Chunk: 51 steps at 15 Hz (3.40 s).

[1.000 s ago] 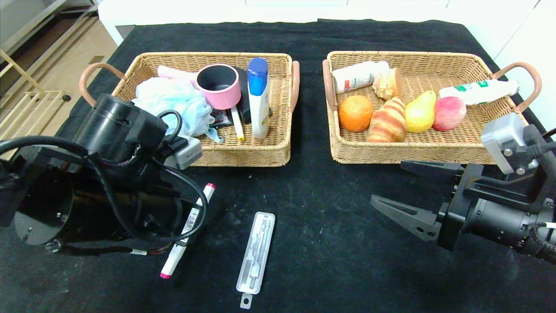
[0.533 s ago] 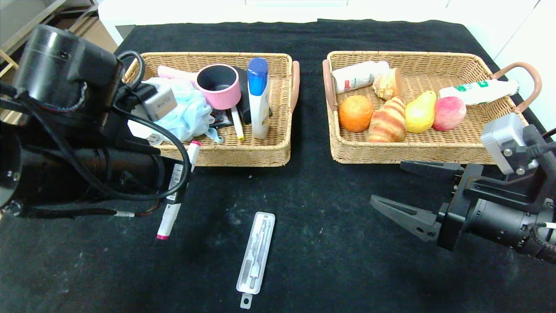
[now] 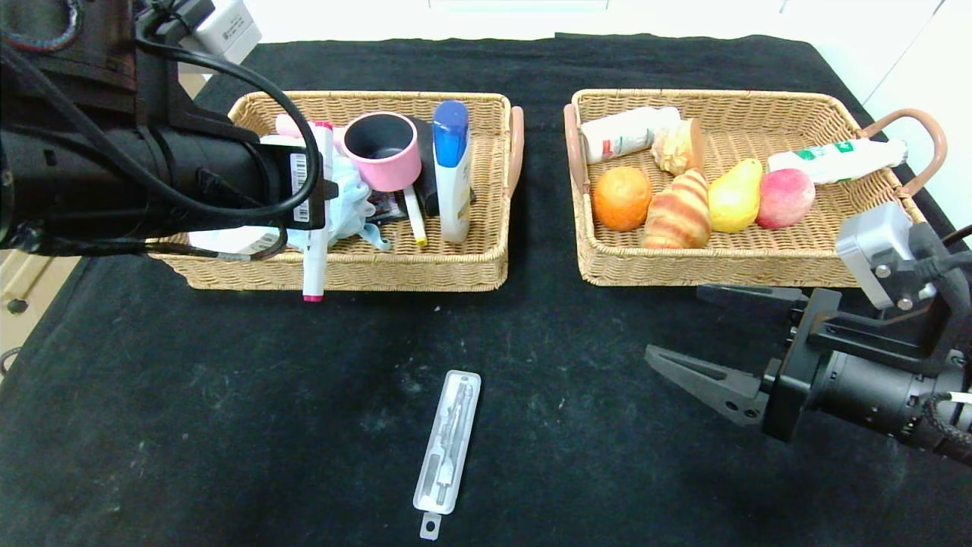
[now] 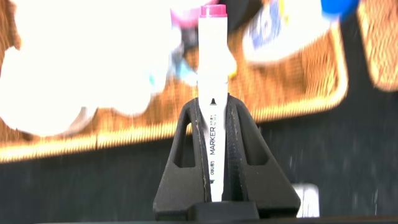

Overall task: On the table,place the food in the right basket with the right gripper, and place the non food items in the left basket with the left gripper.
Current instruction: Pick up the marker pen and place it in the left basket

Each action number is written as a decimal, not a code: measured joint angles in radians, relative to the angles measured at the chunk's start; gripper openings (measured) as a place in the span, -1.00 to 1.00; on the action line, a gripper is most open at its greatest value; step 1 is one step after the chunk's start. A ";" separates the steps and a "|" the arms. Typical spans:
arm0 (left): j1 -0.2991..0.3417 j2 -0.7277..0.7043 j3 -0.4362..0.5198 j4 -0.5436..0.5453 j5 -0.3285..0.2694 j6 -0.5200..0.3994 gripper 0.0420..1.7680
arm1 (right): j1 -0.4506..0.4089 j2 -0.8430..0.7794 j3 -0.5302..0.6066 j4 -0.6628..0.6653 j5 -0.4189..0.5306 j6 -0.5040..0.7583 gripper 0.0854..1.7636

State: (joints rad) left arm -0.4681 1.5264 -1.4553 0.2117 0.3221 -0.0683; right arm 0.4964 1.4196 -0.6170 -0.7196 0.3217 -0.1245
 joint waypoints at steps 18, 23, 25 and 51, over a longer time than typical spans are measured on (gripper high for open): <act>0.039 0.204 -0.076 -0.365 -0.004 0.075 -0.73 | 0.006 0.000 0.004 0.000 0.000 0.000 0.94; 0.033 0.238 -0.070 -0.417 -0.002 0.095 -0.73 | 0.008 -0.003 0.006 -0.001 0.000 -0.001 0.94; 0.033 0.243 -0.066 -0.418 -0.001 0.100 -0.73 | 0.008 -0.003 0.007 -0.001 0.000 -0.001 0.94; -0.022 0.129 0.072 -0.331 0.072 0.132 0.87 | 0.020 -0.007 0.011 0.000 0.000 -0.001 0.94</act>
State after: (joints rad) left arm -0.4902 1.6553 -1.3834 -0.1198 0.3945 0.0638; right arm 0.5166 1.4130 -0.6062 -0.7196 0.3217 -0.1255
